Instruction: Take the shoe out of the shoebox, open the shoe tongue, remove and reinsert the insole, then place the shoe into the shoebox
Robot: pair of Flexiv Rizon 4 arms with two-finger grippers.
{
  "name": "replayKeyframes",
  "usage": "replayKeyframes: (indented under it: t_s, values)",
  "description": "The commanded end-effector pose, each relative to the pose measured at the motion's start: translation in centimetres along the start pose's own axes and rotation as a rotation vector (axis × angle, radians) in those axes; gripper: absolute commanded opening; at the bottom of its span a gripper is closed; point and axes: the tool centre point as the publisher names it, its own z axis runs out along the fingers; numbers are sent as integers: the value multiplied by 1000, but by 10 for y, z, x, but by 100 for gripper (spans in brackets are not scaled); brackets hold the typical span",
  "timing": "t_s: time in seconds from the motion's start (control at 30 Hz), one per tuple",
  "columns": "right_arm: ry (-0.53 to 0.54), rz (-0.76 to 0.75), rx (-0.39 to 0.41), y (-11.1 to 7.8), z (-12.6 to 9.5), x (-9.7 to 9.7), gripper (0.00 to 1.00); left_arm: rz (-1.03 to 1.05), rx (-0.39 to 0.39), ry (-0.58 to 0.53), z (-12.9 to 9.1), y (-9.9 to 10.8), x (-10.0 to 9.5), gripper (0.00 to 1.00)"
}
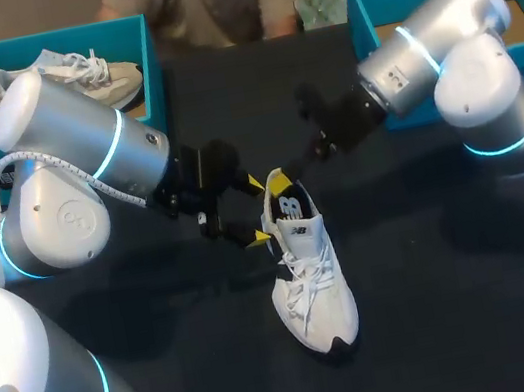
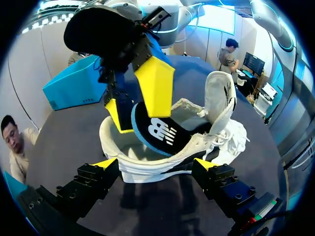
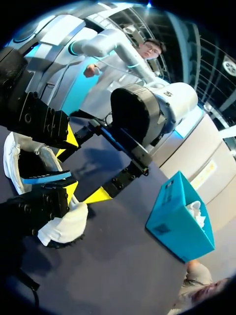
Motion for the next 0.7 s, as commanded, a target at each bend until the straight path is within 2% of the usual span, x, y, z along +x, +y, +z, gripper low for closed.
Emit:
replayKeyframes:
  t_s: [0.03, 0.27, 0.43, 0.7]
  values:
    - [-3, -16, 12, 8, -6, -2, 41, 1, -2, -1, 0, 0, 1, 100]
    - [-28, -55, 21, 22, -21, -4, 42, 1, -2, -1, 0, 0, 1, 100]
    - [-79, -40, 20, 17, -40, 1, 42, 1, -2, -1, 0, 0, 1, 100]
    - [-150, -7, -19, 12, -62, 21, 39, 1, -2, -1, 0, 0, 1, 100]
